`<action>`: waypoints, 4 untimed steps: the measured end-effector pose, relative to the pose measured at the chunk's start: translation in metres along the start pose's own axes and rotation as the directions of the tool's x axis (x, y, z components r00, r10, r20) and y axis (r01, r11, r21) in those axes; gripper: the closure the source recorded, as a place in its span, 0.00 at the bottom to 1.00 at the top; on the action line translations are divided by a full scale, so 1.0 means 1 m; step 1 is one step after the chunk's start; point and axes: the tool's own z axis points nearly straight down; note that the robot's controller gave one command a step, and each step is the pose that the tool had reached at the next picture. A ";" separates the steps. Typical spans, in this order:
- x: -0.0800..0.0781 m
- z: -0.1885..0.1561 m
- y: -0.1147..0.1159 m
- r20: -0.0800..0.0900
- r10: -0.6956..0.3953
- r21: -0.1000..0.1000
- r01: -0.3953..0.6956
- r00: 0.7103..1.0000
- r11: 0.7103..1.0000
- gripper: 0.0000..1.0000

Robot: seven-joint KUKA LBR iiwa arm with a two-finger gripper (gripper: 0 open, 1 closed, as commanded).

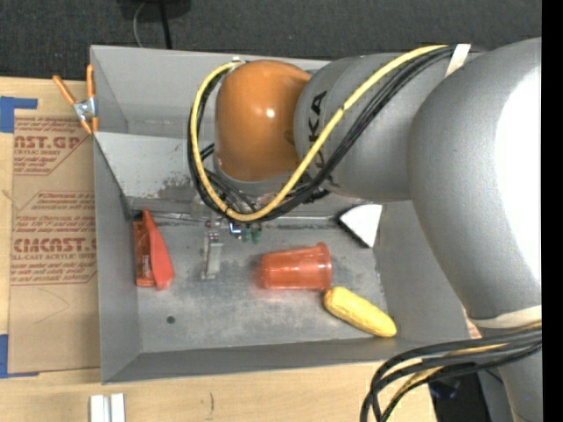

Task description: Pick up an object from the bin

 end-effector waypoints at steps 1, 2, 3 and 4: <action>-0.002 -0.005 -0.001 0.007 0.001 -0.002 -0.001 1.000 1.000 0.00; 0.017 -0.042 0.006 -0.003 0.048 0.003 -0.048 0.999 0.999 0.00; 0.005 -0.076 0.014 0.012 -0.054 -0.001 0.054 0.998 0.999 0.00; 0.009 -0.113 0.009 0.003 -0.298 0.001 0.298 0.954 0.954 0.00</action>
Offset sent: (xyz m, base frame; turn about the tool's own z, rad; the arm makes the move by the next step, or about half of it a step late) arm -0.0542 0.0284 0.1460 0.1508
